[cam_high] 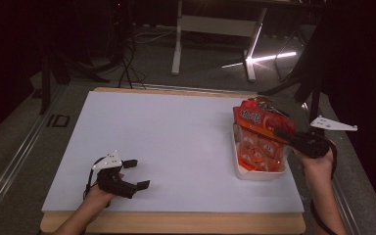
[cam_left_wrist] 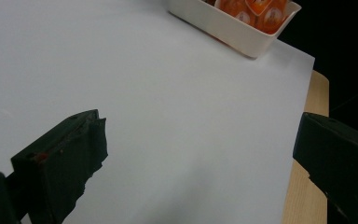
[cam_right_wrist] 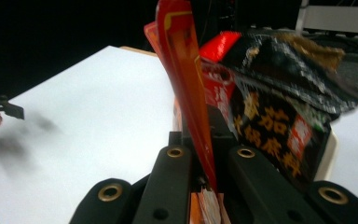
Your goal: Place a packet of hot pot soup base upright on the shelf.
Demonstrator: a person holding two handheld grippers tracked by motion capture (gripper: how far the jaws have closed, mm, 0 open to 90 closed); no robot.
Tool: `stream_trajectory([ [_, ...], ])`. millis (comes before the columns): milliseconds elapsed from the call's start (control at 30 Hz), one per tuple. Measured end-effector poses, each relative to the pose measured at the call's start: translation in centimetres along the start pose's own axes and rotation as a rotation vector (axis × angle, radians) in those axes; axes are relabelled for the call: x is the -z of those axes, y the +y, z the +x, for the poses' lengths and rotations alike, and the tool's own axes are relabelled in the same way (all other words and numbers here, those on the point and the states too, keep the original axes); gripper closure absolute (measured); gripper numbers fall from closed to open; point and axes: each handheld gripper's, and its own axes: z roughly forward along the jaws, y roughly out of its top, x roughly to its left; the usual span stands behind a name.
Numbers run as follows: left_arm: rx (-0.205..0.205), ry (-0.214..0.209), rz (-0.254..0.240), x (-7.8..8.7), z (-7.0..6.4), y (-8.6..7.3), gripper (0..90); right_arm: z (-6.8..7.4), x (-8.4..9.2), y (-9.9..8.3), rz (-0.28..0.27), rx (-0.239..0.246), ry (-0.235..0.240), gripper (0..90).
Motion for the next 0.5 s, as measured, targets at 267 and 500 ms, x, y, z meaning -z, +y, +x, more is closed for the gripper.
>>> stream_trajectory([
  [267,0.003,-0.005,0.004,0.0,0.1,-0.1,2.0,-0.6,0.2,-1.3,-0.022,-0.032,0.017,89.7],
  [500,0.009,-0.002,0.0,0.0,0.2,-0.2,1.9,0.3,0.6,-0.3,-0.018,-0.002,-0.033,77.6],
])
